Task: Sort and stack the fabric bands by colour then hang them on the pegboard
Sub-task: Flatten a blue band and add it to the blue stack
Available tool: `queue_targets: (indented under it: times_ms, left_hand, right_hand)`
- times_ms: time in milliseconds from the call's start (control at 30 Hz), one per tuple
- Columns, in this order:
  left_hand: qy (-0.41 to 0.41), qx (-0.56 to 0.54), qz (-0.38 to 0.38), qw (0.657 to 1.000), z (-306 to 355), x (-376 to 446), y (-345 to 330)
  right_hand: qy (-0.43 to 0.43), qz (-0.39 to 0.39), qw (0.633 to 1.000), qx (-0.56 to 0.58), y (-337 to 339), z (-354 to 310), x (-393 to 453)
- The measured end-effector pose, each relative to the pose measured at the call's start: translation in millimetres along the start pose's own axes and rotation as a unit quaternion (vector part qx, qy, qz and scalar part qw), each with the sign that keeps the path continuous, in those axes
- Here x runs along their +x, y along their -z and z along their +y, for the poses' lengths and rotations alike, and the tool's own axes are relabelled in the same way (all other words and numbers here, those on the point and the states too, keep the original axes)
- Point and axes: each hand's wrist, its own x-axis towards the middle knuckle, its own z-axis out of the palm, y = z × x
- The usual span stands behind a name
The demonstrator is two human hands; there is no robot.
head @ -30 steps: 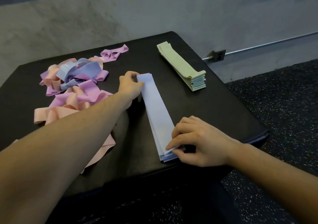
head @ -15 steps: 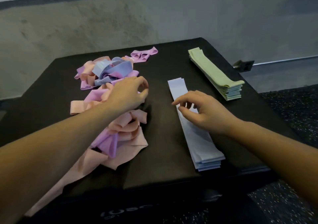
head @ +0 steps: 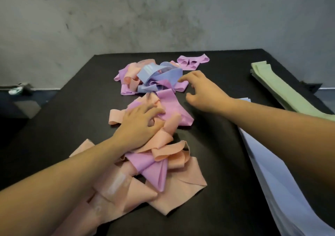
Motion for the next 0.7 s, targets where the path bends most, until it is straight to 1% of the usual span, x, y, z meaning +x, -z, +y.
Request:
queue_targets:
  times_ms: [67, 167, 300, 367, 433, 533, 600, 700]
  left_hand:
    - [-0.001, -0.010, 0.013, 1.000, -2.8, -0.1, -2.7]
    - [-0.001, -0.008, 0.017, 1.000, -5.1, -0.6, -4.6]
    - [-0.002, -0.019, 0.032, 0.999, -6.1, -1.1, -7.1]
    - [-0.003, -0.018, 0.035, 0.999, -6.7, -0.5, -7.7]
    - [-0.002, -0.016, 0.030, 0.999, -5.9, -0.8, -7.2]
    - [-0.003, -0.016, 0.033, 0.999, -4.7, -1.8, -5.2]
    - [-0.003, -0.017, 0.038, 0.999, -2.5, -3.0, -3.5]
    - [0.005, -0.045, 0.056, 0.997, 1.8, -5.5, 0.6]
  right_hand:
    - [0.020, 0.018, 1.000, -0.010, -6.1, -1.2, 27.9]
    - [0.014, 0.022, 0.999, -0.029, -14.8, 0.5, 64.9]
    - [-0.005, -0.017, 0.994, -0.106, -25.7, 8.9, 87.3]
    - [-0.008, -0.018, 0.993, -0.116, -28.4, 9.0, 81.5]
    - [-0.009, 0.002, 0.996, -0.086, -25.2, 6.0, 67.1]
    - [-0.016, 0.040, 0.999, -0.007, -12.9, -0.8, 38.3]
    - [-0.009, 0.048, 0.998, 0.037, -1.9, -6.2, 18.6]
    - [0.000, 0.051, 0.996, 0.072, 18.0, -16.1, -9.6]
